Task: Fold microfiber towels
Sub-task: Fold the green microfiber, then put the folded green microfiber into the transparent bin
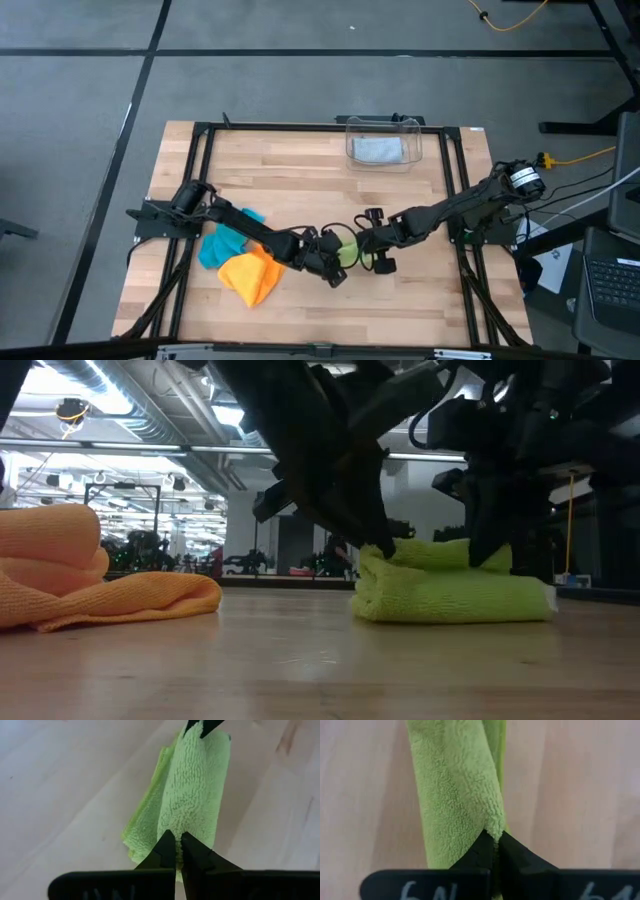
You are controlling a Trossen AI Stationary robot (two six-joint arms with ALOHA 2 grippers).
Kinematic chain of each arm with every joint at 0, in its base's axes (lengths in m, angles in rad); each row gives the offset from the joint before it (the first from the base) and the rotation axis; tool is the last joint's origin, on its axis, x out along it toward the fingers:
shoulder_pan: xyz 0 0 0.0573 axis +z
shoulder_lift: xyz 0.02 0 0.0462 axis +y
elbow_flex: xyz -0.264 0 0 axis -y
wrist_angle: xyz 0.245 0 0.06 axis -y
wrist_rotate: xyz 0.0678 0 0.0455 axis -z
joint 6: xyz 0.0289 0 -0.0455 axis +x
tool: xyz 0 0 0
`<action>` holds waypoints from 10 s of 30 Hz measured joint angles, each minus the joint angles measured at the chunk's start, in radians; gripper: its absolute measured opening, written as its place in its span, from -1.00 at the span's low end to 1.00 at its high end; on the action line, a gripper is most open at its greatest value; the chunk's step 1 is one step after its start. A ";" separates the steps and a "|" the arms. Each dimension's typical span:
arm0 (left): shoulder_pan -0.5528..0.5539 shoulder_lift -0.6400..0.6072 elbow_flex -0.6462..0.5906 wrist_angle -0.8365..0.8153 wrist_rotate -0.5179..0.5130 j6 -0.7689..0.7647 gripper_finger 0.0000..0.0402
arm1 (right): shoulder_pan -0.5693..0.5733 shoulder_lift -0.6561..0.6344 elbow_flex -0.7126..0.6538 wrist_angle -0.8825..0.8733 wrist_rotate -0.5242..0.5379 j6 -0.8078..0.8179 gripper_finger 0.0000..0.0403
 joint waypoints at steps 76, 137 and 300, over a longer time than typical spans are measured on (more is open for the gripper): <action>0.185 -0.150 -0.006 -0.944 -0.162 -0.047 -0.61 | -0.035 0.270 0.063 0.312 0.064 0.178 -0.24; 0.020 -0.676 -0.326 -0.908 -0.288 0.008 -0.89 | 0.075 -0.036 0.443 -0.604 0.116 0.378 0.35; 0.202 -0.916 -0.977 0.587 0.422 0.600 -0.95 | -0.400 0.292 0.477 -0.865 1.015 0.265 -0.93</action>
